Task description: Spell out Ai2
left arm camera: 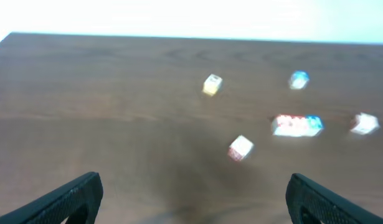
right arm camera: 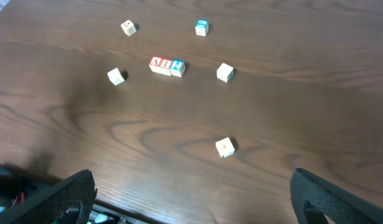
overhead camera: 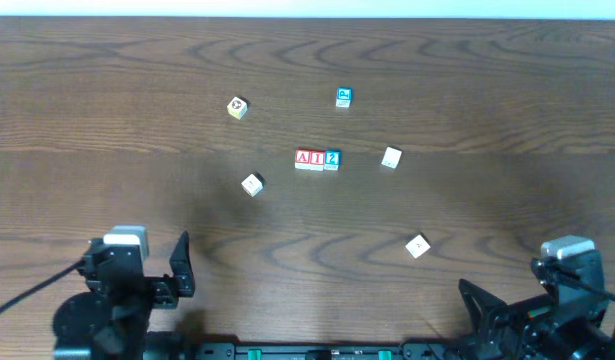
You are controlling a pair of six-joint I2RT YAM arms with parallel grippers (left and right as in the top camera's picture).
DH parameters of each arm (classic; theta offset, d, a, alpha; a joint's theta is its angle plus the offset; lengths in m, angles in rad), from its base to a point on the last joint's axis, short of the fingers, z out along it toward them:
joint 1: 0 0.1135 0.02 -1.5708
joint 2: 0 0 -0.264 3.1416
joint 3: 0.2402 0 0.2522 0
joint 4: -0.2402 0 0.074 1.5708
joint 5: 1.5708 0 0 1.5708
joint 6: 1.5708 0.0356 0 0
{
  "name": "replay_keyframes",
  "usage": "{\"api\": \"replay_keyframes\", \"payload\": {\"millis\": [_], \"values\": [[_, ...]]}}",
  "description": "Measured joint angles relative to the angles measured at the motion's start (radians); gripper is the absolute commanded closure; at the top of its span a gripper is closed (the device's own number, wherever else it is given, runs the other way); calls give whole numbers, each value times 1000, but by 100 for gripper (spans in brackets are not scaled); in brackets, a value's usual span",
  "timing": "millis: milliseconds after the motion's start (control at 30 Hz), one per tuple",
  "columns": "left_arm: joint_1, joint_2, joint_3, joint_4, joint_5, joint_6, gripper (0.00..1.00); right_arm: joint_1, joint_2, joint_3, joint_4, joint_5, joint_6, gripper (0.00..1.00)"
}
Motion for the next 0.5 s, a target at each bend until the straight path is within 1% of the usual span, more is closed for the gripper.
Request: {"api": "replay_keyframes", "payload": {"millis": [167, 267, 500], "values": [[16, -119, -230, 102, -11, 19, 5, 0, 0, 0, 0, 0, 0, 1], [17, -153, -324, 150, -10, 20, 5, 0, 0, 0, 1, 0, 0, 1], [17, -203, -444, 186, 5, 22, 5, 0, 0, 0, 0, 0, 0, 1]]}}
